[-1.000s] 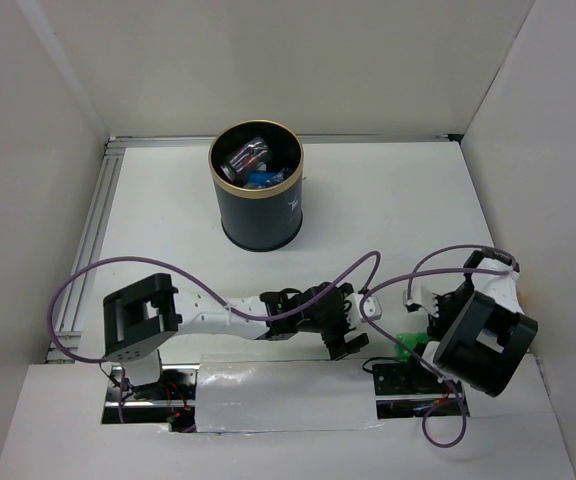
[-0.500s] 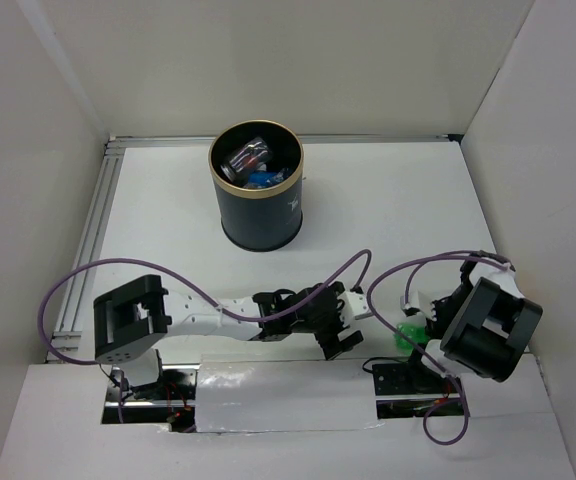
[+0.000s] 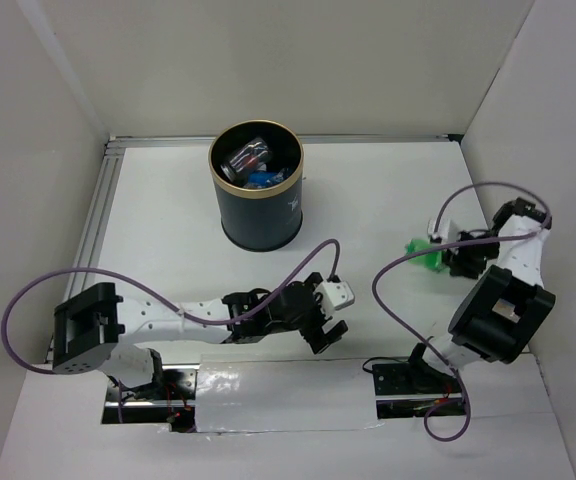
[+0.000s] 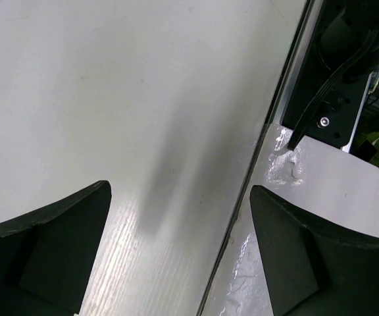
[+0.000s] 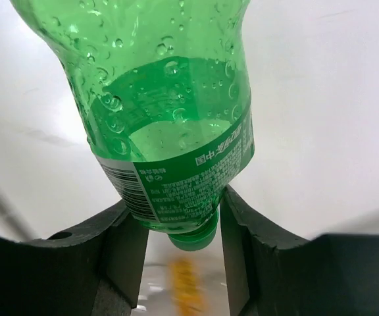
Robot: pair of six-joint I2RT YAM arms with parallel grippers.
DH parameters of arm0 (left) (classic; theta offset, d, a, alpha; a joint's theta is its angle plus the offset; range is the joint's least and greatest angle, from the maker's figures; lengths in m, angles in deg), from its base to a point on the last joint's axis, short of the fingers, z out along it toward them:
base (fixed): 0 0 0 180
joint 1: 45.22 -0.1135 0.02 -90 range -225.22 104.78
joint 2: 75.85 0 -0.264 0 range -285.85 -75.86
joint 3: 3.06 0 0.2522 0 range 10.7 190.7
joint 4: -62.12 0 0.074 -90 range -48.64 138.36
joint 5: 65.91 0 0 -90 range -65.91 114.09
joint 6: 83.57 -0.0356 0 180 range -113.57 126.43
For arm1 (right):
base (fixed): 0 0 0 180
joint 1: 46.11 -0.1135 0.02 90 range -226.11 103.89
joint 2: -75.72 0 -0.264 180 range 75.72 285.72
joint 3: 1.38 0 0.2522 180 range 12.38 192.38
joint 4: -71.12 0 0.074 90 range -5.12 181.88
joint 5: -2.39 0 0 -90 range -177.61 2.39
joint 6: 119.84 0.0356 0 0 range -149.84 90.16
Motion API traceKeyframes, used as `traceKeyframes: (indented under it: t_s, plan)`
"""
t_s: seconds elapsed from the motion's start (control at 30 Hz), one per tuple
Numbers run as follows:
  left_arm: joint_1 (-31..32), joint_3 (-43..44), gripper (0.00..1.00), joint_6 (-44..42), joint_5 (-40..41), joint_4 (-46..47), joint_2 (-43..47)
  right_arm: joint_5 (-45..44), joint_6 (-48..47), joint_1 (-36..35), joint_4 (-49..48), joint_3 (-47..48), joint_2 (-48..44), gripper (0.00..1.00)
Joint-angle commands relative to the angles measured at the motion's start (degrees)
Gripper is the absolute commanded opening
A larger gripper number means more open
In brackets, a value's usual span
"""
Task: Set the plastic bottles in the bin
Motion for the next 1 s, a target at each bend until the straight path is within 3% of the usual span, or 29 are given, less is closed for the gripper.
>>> traceKeyframes:
  t_s: [0.0, 0.13, 0.17, 0.23, 0.27, 0.3, 0.4, 0.43, 0.47, 0.6, 0.7, 0.97]
  plan:
    - [0.2, -2.1, 0.99, 2.3, 3.1, 1.0, 4.2, 15.8, 4.5, 0.2, 4.3, 9.4, -1.6, 0.05]
    - [0.2, -4.1, 0.99, 4.1, 4.9, 1.0, 6.0, 27.1, 10.6, -1.9, 2.7, 20.2, -1.0, 0.05]
    - [0.2, -4.7, 0.99, 4.1, 6.0, 1.0, 6.7, 29.1, 13.2, -3.4, -1.5, 21.5, -1.0, 0.05]
    - [0.2, -4.7, 0.99, 5.2, 7.0, 1.0, 7.4, 33.2, 25.3, -6.6, -8.3, 24.2, -1.8, 0.05]
    - [0.2, -4.7, 0.99, 5.3, 7.7, 1.0, 8.1, 34.0, 30.2, -10.6, -18.3, 24.2, -3.5, 0.05]
    - [0.2, -4.7, 0.99, 6.0, 9.0, 1.0, 9.0, 34.0, 40.8, -12.9, -24.4, 24.2, -4.6, 0.07]
    - [0.2, -6.0, 0.99, 8.1, 12.8, 1.0, 10.5, 31.2, 54.5, -24.6, -43.9, 23.5, -6.3, 0.07]
    - [0.2, -6.0, 0.99, 9.0, 13.7, 0.3, 11.2, 29.7, 60.0, -27.9, -46.2, 25.1, -5.7, 0.07]
    - [0.2, -6.7, 0.99, 9.6, 14.7, 0.2, 12.7, 26.7, 62.2, -34.1, -47.7, 28.9, -4.5, 0.07]
    - [0.2, -9.9, 0.99, 12.2, 17.9, -1.5, 17.4, 19.9, 70.7, -47.4, -54.0, 36.9, 2.6, 0.08]
    - [0.2, -13.1, 0.99, 15.1, 20.3, -3.8, 22.6, 15.8, 70.6, -57.2, -52.6, 45.1, 10.9, 0.09]
    - [0.2, -17.5, 0.99, 18.4, 24.0, -6.3, 30.7, 13.3, 76.3, -62.4, -55.6, 47.9, 22.9, 0.24]
